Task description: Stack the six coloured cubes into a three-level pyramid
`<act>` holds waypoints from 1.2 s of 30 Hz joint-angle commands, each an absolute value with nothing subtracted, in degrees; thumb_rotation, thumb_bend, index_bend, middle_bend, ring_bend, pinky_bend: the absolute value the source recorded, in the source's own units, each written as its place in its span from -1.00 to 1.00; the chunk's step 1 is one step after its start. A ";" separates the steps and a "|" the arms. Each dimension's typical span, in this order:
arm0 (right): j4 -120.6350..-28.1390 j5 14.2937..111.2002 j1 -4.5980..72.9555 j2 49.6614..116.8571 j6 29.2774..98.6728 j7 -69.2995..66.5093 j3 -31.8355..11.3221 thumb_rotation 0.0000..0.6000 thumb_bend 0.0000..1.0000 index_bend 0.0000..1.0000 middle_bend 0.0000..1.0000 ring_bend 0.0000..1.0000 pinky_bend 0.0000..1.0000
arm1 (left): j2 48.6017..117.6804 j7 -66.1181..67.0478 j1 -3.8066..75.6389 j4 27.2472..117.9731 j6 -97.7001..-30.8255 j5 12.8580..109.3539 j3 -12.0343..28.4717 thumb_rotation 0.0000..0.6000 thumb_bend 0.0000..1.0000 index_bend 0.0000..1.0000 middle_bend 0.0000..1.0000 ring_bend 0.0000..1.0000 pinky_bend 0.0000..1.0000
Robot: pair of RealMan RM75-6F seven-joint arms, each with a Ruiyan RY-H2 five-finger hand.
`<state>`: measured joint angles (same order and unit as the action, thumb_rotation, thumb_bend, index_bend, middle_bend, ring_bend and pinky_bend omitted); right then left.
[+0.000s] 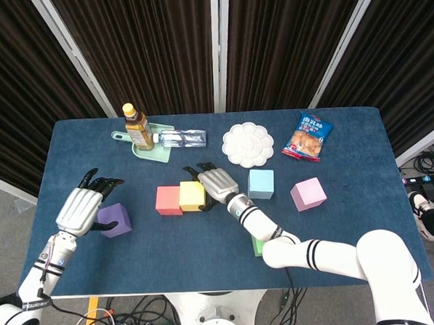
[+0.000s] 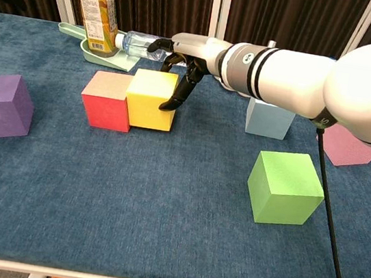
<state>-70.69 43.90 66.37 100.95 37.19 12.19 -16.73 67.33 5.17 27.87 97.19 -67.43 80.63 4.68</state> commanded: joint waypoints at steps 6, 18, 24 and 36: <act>-73.06 44.28 65.34 99.20 37.76 11.85 -16.03 1.00 -0.71 -1.00 -0.35 -1.00 -1.00 | 67.37 5.22 27.75 97.32 -67.58 81.44 4.64 1.00 -1.00 -0.65 -0.57 -0.59 -0.91; -73.01 43.57 65.91 99.48 37.49 12.28 -15.46 1.00 -0.71 -1.00 -0.35 -1.00 -1.00 | 67.58 4.99 27.58 97.11 -67.33 81.41 4.73 1.00 -1.00 -0.65 -0.57 -0.59 -0.91; -72.89 43.49 66.10 99.84 37.59 12.26 -15.39 1.00 -0.71 -1.00 -0.35 -1.00 -1.00 | 67.61 4.52 27.50 96.78 -67.31 81.60 4.77 1.00 -1.00 -0.65 -0.57 -0.59 -0.91; -72.06 43.02 66.51 100.65 38.00 12.38 -15.60 1.00 -0.71 -1.00 -0.36 -1.00 -1.00 | 67.63 3.66 27.16 96.35 -67.34 81.92 4.63 1.00 -1.00 -0.65 -0.57 -0.59 -0.91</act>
